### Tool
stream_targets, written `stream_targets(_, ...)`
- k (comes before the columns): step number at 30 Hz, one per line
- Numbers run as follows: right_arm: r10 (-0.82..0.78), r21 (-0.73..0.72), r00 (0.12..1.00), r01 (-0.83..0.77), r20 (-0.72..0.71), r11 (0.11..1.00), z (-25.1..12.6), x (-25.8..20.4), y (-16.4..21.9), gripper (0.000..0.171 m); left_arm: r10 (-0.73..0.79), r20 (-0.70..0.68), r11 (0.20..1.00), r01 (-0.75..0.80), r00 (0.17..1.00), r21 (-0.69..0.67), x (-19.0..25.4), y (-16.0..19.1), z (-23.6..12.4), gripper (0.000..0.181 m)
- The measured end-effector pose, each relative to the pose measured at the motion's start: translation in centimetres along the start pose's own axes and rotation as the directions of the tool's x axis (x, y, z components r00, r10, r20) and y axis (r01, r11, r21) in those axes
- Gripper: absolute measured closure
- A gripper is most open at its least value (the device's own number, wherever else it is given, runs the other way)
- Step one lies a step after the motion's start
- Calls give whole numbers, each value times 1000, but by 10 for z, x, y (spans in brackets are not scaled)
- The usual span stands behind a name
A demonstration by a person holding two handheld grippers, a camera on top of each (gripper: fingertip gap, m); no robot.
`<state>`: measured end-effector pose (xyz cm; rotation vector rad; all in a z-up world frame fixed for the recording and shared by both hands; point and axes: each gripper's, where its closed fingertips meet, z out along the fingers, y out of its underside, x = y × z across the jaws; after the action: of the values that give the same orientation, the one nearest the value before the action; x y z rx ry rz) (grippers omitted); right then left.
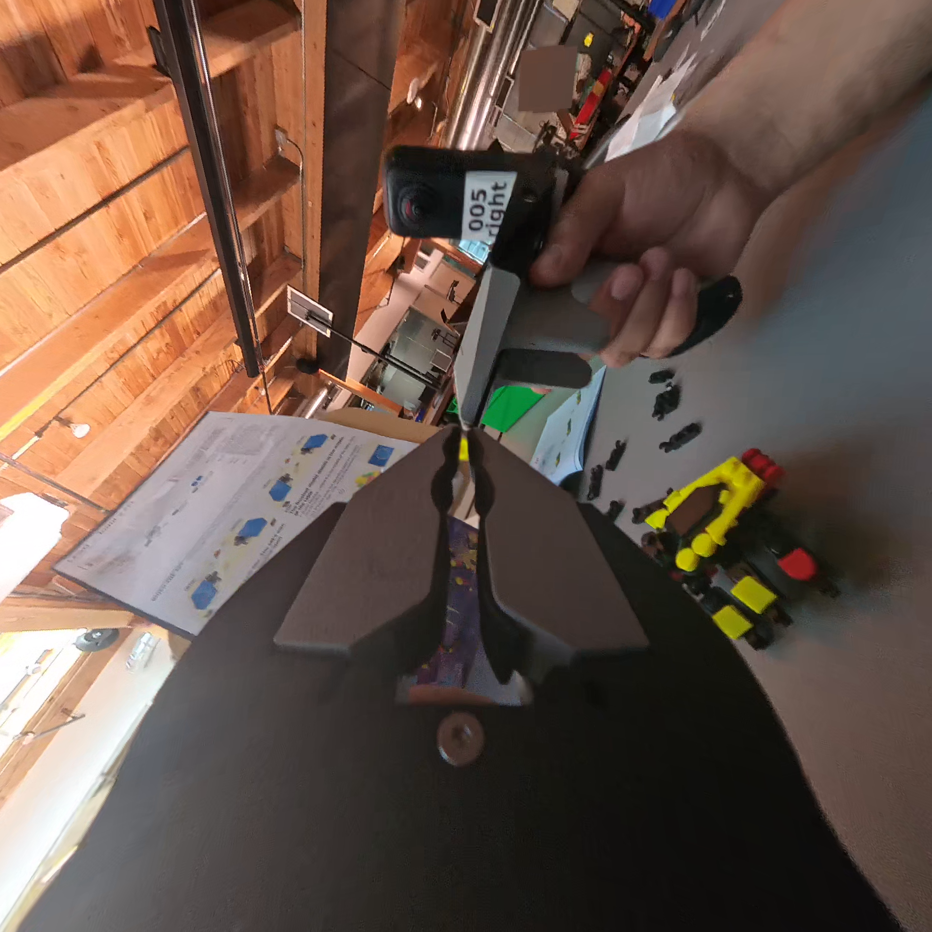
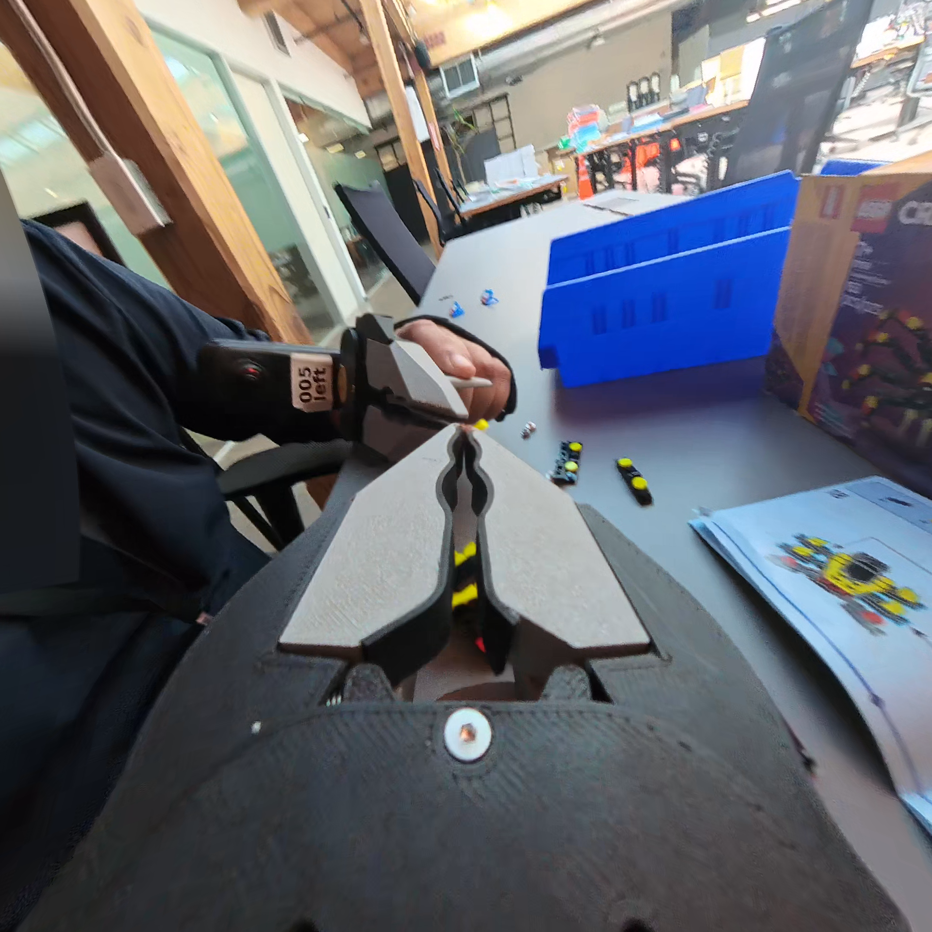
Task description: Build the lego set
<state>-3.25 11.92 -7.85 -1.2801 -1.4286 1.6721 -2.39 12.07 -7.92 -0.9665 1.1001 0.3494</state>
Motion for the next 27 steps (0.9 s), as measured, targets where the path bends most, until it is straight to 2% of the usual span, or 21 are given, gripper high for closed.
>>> stream_targets(2, -43, -77, 998, 38, -56, 996, -7, 9, 7, 171, -48, -54, 998, 45, 997, -42, 11, 9, 4, 172)
stream_targets(3, -64, -120, 995, 55, -71, 991, -9, 12, 12, 171, -69, -94, 996, 64, 993, -56, 17, 11, 5, 181)
stream_targets(5, -100, -168, 987, 78, -126, 983, -9, 22, 20, 171, -111, -133, 992, 101, 985, -80, 23, 15, 7, 181)
stream_targets(7, -123, -225, 972, 77, -198, 971, -9, 37, 31, 171, -129, -156, 980, 102, 979, -171, 29, 31, 11, 181)
stream_targets(11, -186, -320, 937, 86, -294, 943, -15, 60, 48, 171, -147, -99, 954, 114, 984, -278, 22, 60, 11, 181)
stream_targets(16, -268, -384, 886, 113, -379, 916, -35, 80, 49, 171, -335, -45, 880, 296, 941, -370, 11, 81, 8, 181)
stream_targets(20, -290, -451, 894, 115, -342, 885, -44, 78, 58, 171, -363, -39, 854, 315, 931, -415, 13, 92, 6, 181)
stream_targets(27, -391, -615, 879, 154, -271, 774, -49, 76, 87, 167, -350, -73, 864, 291, 934, -411, 20, 87, 7, 181)
